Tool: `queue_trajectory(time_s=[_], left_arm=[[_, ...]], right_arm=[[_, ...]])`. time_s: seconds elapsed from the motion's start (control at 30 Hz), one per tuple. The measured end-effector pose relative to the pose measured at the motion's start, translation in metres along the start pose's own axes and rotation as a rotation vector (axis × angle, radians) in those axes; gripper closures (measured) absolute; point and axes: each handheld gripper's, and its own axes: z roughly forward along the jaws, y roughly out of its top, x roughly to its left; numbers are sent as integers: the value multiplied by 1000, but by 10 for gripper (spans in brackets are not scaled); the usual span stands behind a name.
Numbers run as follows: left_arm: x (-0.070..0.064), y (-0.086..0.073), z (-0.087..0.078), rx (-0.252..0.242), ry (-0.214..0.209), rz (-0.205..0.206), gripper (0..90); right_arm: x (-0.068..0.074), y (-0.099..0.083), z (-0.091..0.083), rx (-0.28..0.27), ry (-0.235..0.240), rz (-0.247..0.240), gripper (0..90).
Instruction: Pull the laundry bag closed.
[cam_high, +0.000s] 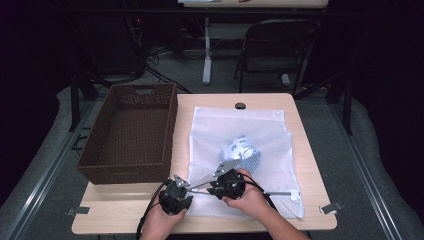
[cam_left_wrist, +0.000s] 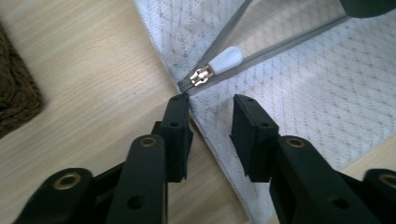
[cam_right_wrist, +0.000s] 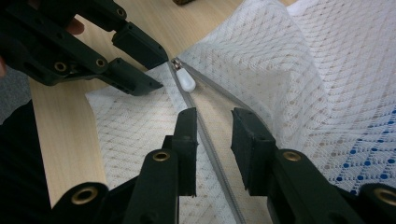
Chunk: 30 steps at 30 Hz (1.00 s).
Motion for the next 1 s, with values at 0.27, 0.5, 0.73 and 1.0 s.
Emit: queue_trajectory(time_s=[0.27,0.5,0.73,1.0], left_arm=[[-8,1,2,-11,0,23,875],[-2,2,1,-25,-48,8,894],[-5,7,-15,-84,-57,53,896],[-7,10,-28,-137,-87,74,896]], right_arm=[[0,-1,1,2,4,-4,709],[0,-2,2,6,4,0,709],[0,-2,2,0,3,-12,762],[1,-1,6,0,8,-13,765]])
